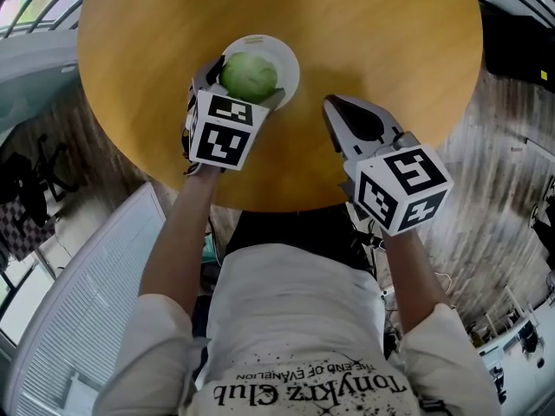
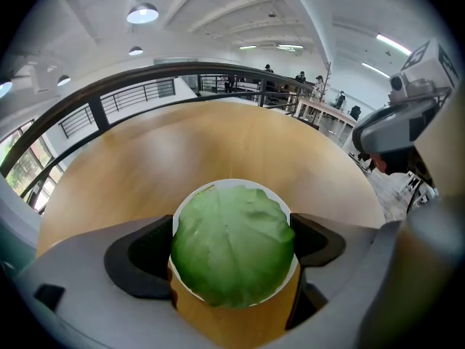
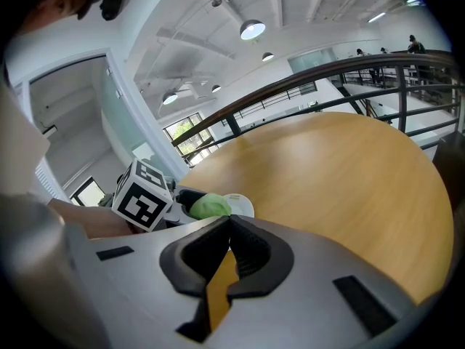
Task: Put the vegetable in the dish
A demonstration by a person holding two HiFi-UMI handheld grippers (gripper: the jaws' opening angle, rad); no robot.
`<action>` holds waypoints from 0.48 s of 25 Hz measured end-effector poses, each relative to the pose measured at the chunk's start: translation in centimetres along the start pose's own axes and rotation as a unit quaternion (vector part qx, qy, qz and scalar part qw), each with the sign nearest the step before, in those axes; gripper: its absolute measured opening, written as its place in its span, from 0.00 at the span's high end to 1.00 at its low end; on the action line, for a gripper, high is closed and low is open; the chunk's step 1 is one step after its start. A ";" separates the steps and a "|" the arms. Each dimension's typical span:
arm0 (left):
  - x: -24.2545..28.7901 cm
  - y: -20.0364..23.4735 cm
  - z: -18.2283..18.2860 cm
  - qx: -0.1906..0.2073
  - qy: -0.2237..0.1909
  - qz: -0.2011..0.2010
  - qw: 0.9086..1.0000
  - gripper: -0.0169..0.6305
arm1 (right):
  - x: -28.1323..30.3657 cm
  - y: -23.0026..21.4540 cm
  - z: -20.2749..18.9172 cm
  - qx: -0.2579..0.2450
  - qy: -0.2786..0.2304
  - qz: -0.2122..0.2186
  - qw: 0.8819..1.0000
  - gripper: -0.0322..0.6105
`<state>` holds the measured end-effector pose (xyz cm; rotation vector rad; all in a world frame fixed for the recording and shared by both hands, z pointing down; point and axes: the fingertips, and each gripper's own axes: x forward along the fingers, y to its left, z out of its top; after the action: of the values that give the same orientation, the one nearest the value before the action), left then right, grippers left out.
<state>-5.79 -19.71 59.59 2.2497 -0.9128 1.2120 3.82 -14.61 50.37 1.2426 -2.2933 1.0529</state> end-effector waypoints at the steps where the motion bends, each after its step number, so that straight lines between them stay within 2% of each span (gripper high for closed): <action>1: 0.0 0.0 0.0 0.002 0.002 0.000 1.000 0.21 | 0.0 0.0 0.0 0.001 0.000 0.000 1.000 0.92; 6: 0.3 0.1 -0.1 -0.002 0.007 -0.005 1.000 0.21 | 0.0 0.1 -0.1 0.004 -0.001 -0.002 1.000 0.92; 12: 0.9 -0.2 -0.1 0.014 0.020 -0.004 1.000 0.21 | 0.1 -0.1 -0.2 0.008 -0.001 -0.003 1.000 0.92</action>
<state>-5.35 -19.89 60.39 2.2392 -0.8752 1.2691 3.88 -14.58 50.59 1.2564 -2.2865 1.0711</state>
